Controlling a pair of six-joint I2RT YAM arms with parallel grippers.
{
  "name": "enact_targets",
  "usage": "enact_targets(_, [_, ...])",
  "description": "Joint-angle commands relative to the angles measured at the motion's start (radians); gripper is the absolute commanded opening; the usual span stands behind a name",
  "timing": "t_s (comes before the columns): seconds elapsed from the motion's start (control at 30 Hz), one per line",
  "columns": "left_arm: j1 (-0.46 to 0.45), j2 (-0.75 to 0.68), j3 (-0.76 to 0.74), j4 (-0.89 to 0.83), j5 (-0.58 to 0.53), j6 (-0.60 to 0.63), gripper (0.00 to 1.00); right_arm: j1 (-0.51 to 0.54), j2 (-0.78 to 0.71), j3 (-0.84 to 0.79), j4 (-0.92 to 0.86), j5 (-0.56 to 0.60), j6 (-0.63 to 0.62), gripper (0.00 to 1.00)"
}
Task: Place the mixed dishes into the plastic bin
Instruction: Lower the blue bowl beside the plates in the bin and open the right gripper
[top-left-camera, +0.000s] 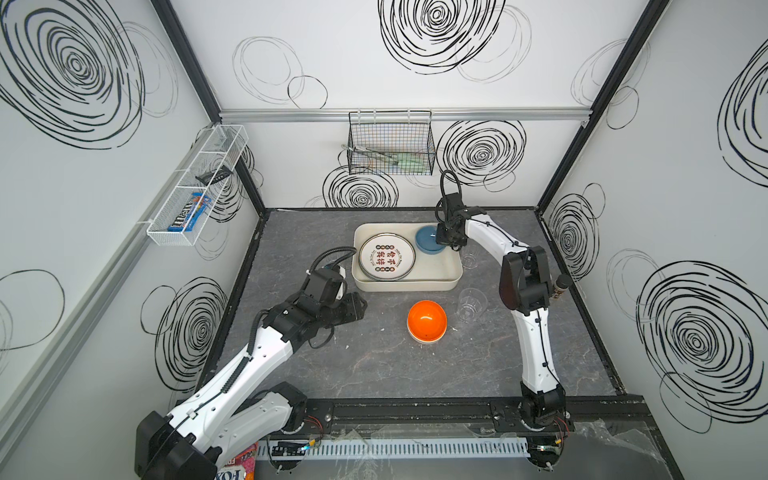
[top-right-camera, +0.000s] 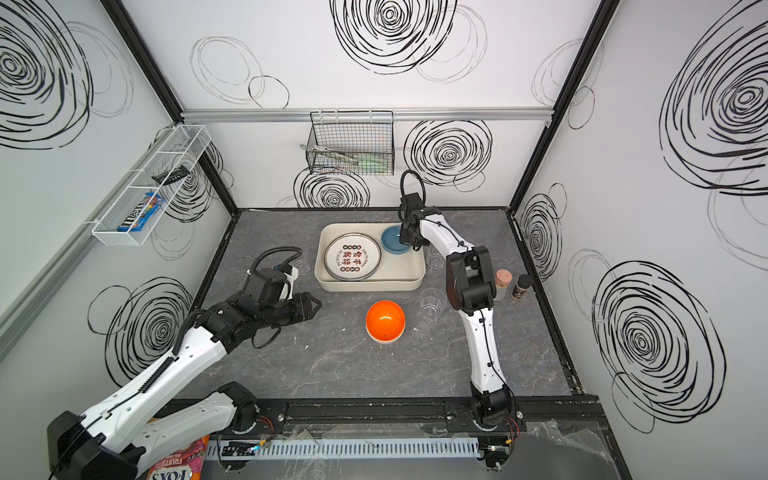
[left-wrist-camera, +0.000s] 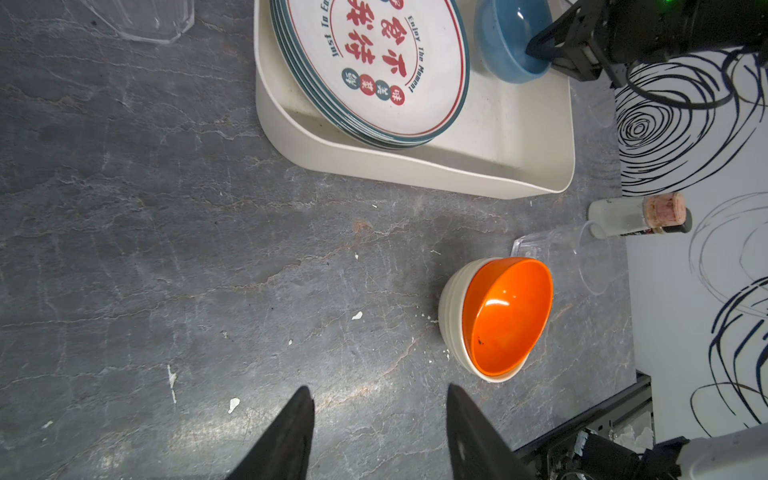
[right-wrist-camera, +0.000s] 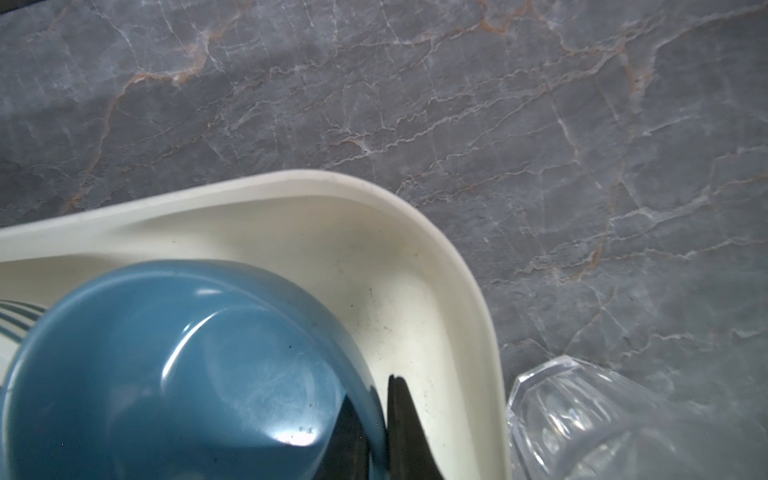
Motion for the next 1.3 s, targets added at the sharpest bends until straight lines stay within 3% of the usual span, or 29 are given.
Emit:
enact_targets(0.0, [0.010,-0.007,-0.014,0.005,0.007,-0.007,0.55,-0.002,0.016,0.036,-0.021,0.015,0.015,0.03])
enact_targets(0.6, [0.014,-0.020,-0.038,0.015,0.015,-0.019,0.55,0.006,0.037,0.042,-0.017,0.013,0.024,0.08])
enact_targets(0.8, [0.014,-0.027,-0.044,0.013,0.013,-0.023,0.55,0.009,0.038,0.043,-0.017,0.015,0.026,0.14])
enact_targets(0.97, [0.013,-0.032,-0.047,0.013,0.013,-0.028,0.55,0.014,0.029,0.043,-0.020,0.023,0.027,0.29])
enact_targets(1.27, [0.013,-0.039,-0.048,0.019,0.015,-0.030,0.56,0.027,-0.035,0.037,-0.036,0.043,0.022,0.31])
